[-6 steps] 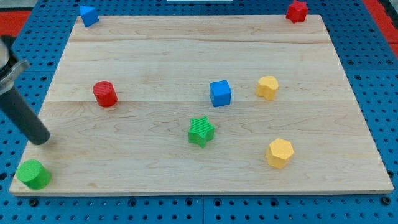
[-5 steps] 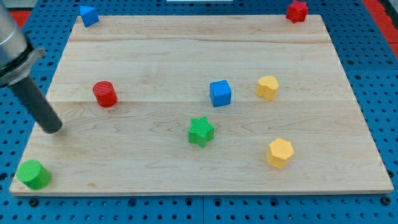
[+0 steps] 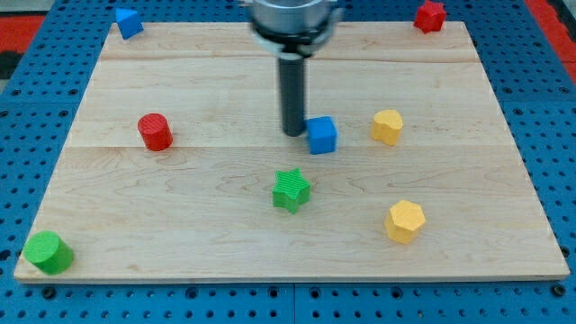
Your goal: Slide the blue cube closer to the yellow heart
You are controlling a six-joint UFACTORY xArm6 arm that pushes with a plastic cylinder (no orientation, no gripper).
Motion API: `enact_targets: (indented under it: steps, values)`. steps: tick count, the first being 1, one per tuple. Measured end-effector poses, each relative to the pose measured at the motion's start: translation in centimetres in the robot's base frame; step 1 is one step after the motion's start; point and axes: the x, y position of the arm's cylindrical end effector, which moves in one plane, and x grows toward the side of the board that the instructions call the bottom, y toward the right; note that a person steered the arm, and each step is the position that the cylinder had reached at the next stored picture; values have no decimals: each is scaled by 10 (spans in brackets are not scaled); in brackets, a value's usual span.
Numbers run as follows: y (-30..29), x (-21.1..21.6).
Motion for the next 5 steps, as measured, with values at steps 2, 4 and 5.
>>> enact_targets:
  steps: [2, 4, 5]
  values:
    - [78, 0]
    - [98, -5]
    - [73, -4]
